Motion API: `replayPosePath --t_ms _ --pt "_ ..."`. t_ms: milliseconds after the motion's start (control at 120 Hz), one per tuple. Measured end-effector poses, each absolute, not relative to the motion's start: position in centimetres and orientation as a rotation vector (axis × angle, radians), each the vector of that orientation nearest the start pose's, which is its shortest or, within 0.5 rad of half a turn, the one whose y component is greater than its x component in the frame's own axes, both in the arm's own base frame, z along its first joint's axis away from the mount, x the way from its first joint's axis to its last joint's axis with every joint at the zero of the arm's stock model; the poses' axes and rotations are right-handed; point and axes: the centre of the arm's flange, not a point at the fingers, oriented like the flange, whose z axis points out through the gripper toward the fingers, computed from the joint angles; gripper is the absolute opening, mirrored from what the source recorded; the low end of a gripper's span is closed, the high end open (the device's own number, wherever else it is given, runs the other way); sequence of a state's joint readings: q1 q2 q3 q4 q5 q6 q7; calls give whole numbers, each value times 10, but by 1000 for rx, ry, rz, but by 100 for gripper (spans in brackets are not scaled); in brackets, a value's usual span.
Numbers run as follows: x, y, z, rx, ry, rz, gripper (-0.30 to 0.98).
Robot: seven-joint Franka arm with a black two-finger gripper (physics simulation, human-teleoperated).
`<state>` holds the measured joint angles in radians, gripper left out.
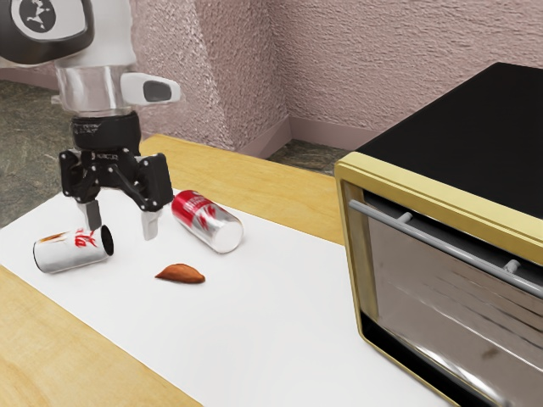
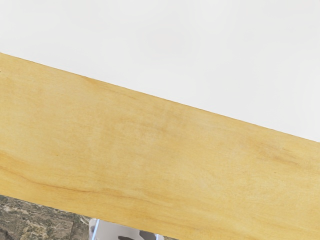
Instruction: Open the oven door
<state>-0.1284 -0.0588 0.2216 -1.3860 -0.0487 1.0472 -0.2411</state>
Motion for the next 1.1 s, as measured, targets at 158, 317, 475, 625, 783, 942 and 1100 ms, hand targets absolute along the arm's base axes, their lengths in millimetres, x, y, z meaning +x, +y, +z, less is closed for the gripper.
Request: replayPosePath --t_ms 158,317,475,625,783,942,1100 --pt "488 66 712 -3149 -776 193 69" --pt "461 9 748 -3216 -714 27 69" --pt "427 -37 740 -3270 -593 10 69" --pt "375 -74 681 -3320 -583 -168 69" --pt "388 -116 697 -3437 -689 -494 69" --pt "408 -149 690 -3502 -811 -671 69" --pt "422 -156 693 -3519 -939 -801 69"
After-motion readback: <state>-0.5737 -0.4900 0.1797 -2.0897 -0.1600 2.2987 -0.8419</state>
